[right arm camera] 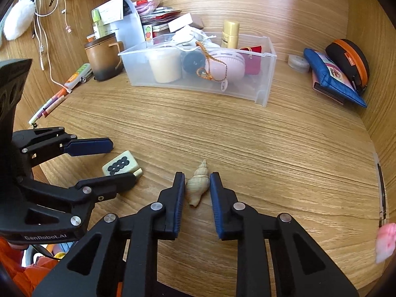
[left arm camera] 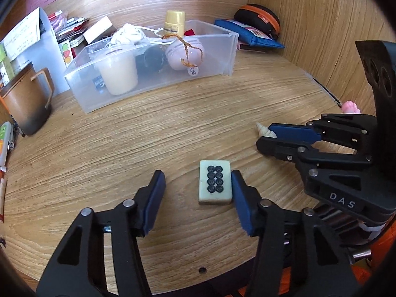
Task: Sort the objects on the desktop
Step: 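Grasp the domino tile with the left tool while the right tool grasps the seashell, then carry the domino tile with the left tool while the right tool carries the seashell over the box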
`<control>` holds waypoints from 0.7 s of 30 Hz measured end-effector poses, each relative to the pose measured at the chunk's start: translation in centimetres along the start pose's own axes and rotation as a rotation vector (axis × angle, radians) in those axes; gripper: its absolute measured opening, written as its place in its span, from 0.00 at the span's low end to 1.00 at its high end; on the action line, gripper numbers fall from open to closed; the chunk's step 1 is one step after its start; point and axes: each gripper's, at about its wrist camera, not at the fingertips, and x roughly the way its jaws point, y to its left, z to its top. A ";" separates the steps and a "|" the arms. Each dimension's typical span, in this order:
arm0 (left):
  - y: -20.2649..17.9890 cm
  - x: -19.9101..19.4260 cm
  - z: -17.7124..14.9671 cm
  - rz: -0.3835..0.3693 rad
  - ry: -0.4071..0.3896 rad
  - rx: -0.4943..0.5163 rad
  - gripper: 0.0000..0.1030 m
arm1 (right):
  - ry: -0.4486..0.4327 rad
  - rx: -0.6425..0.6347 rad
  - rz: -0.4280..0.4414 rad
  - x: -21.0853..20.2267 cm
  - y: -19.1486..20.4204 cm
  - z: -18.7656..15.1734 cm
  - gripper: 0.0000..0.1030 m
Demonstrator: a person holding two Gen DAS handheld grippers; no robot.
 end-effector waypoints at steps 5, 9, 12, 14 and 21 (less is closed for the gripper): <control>-0.3 0.2 0.2 0.013 -0.015 0.024 0.23 | -0.004 0.010 -0.004 -0.1 -0.3 0.1 0.18; -0.3 0.3 0.4 0.020 -0.019 0.020 0.23 | -0.009 0.006 -0.002 -0.3 -0.4 0.6 0.18; 0.1 0.1 0.7 0.020 -0.028 0.007 0.23 | -0.018 0.006 0.001 -0.4 -0.5 1.1 0.18; 0.4 -0.2 0.9 0.030 -0.038 0.000 0.23 | -0.026 0.003 -0.001 -0.5 -0.5 1.5 0.18; 2.0 -1.4 2.3 0.059 -0.080 -0.029 0.23 | -0.052 0.011 0.012 -1.2 -0.6 3.1 0.18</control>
